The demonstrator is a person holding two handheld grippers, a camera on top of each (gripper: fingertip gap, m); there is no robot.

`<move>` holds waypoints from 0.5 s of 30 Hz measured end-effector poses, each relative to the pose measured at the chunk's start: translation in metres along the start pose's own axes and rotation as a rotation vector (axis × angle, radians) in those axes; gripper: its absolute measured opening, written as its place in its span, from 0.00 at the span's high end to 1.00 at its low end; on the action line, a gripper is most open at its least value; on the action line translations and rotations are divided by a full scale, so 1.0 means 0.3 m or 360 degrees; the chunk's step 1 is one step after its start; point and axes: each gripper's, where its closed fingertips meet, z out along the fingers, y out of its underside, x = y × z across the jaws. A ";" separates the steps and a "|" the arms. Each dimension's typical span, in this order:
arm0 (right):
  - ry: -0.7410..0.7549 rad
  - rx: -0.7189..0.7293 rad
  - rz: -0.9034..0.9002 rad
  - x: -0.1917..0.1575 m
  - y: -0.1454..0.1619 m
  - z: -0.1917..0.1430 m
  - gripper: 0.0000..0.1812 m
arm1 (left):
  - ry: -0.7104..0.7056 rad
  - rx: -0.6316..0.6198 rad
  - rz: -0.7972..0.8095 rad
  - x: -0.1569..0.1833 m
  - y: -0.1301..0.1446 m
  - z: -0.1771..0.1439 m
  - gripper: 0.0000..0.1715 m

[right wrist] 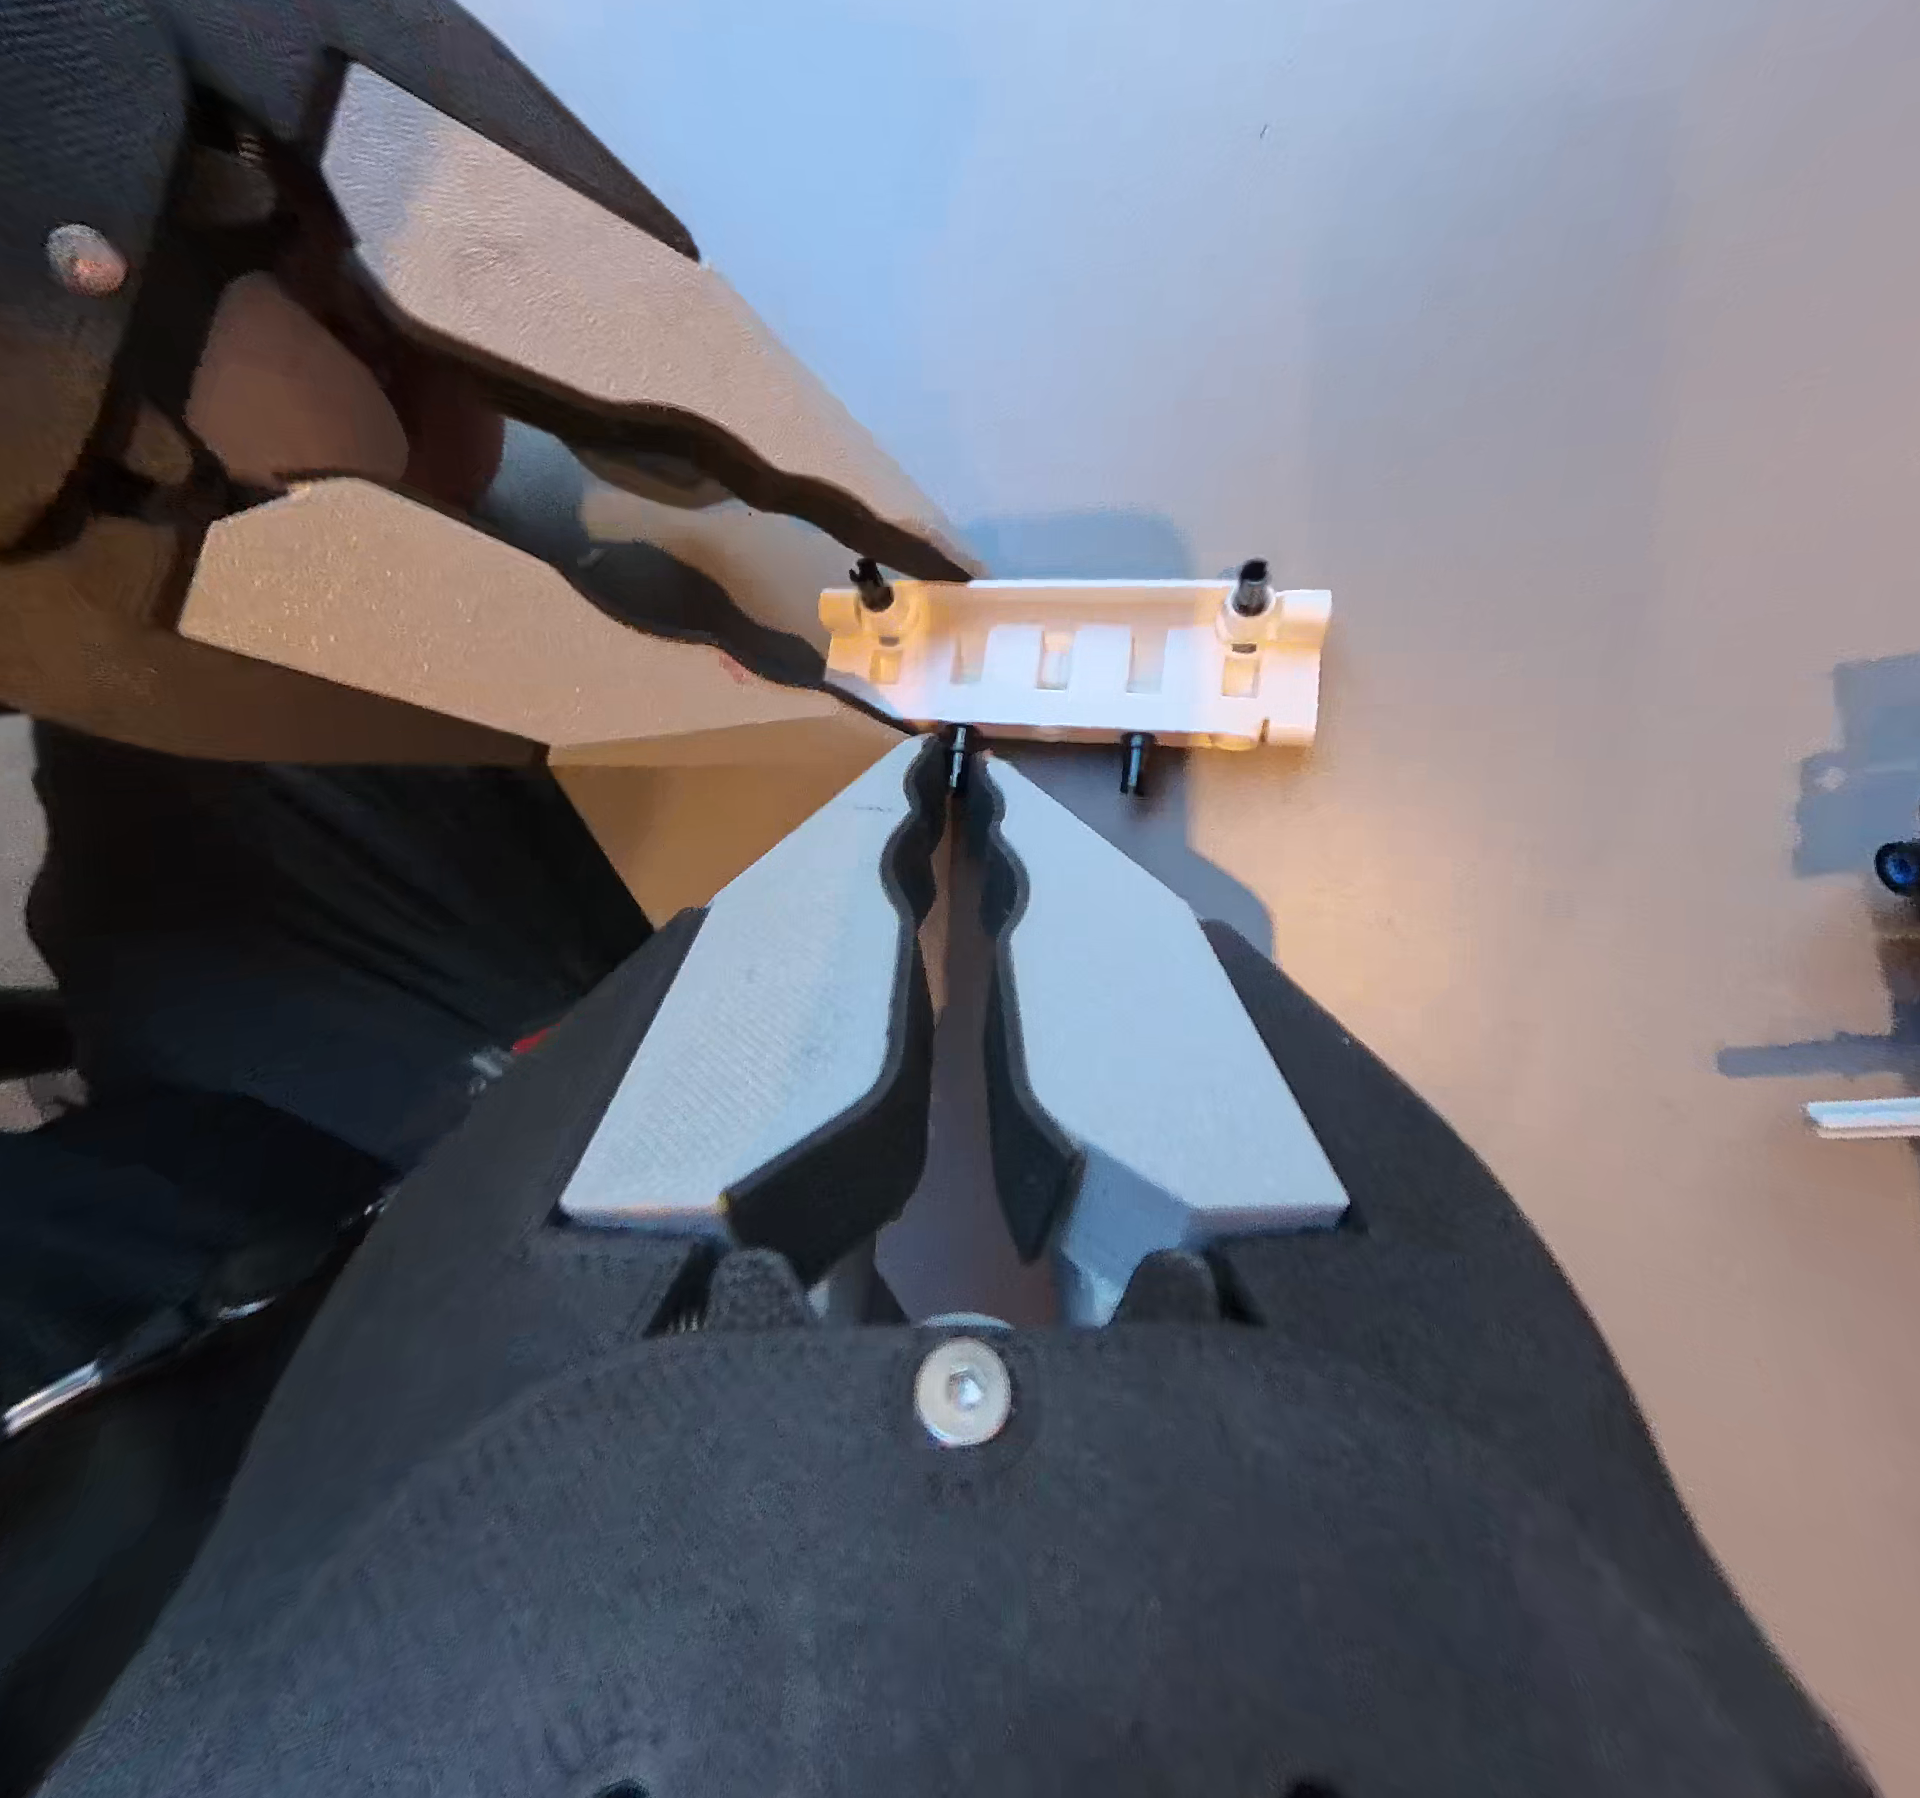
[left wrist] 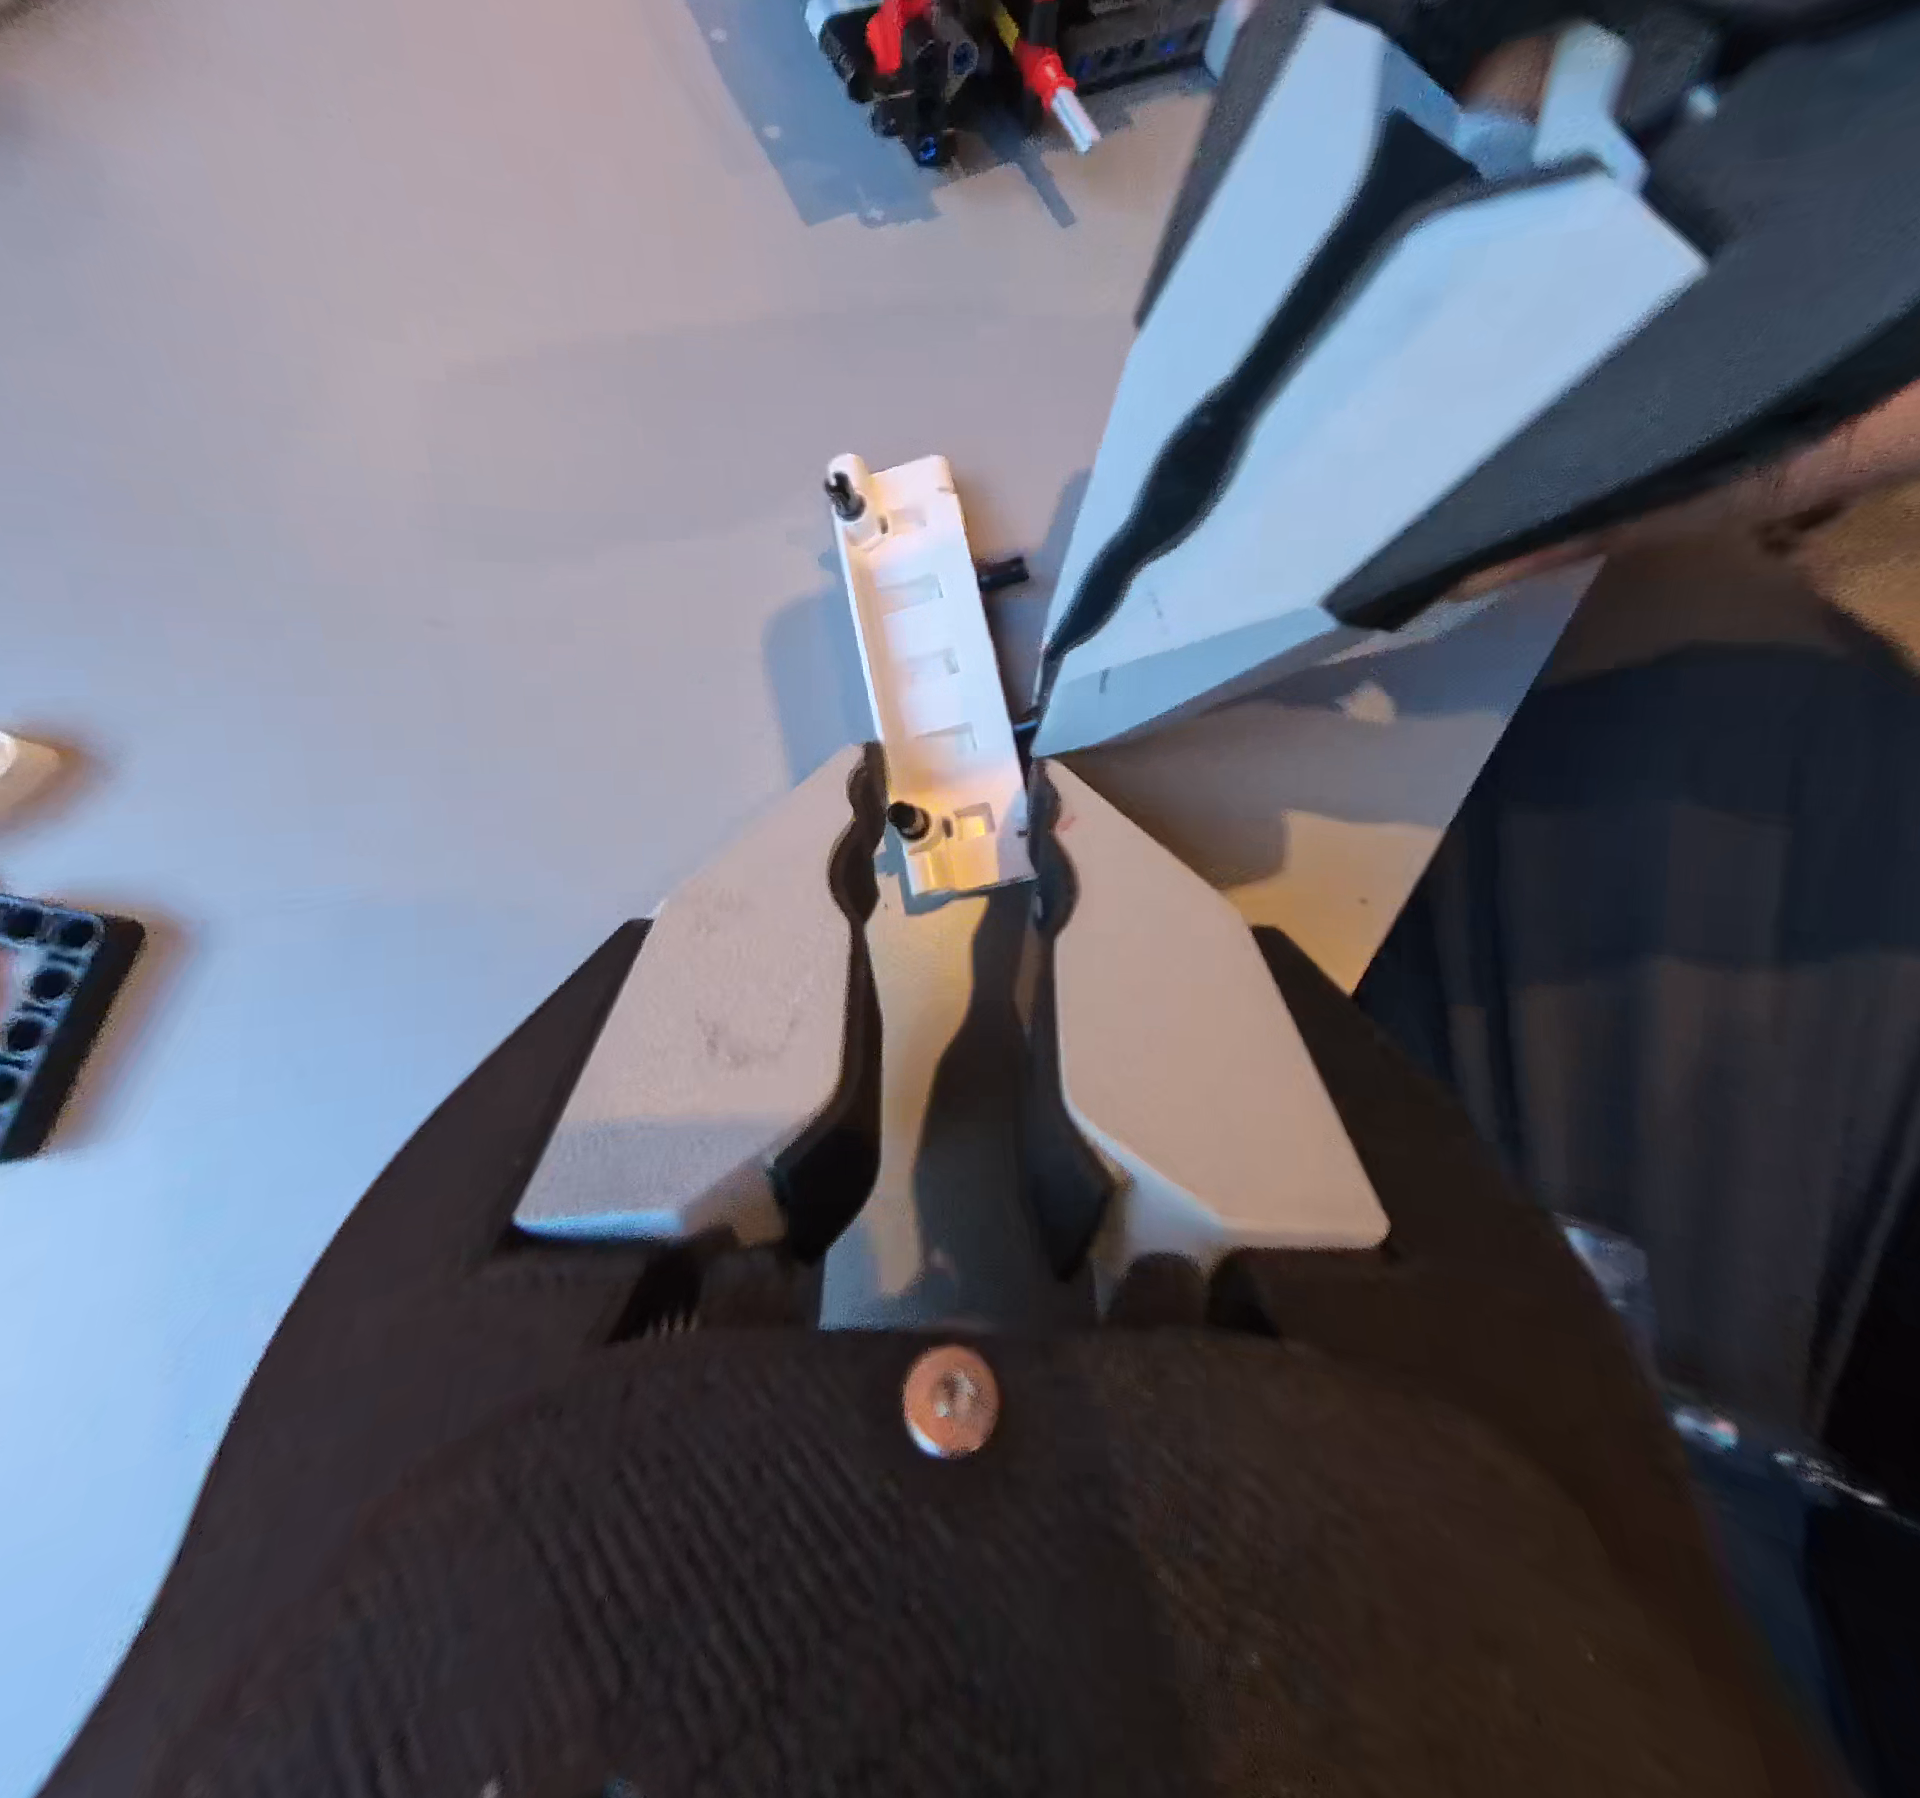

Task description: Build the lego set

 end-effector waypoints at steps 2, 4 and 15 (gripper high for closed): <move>0.0019 0.0089 0.0002 0.004 -0.016 0.006 0.99 | 0.0080 0.0002 -0.0121 -0.009 0.000 -0.001 0.86; 0.0051 0.0175 -0.0044 0.006 -0.023 0.008 0.99 | 0.0107 0.0003 -0.0119 -0.016 0.000 -0.003 0.86; 0.0222 0.0268 -0.0410 0.024 0.010 -0.051 0.98 | 0.0076 0.0002 -0.0048 -0.023 -0.014 0.013 0.85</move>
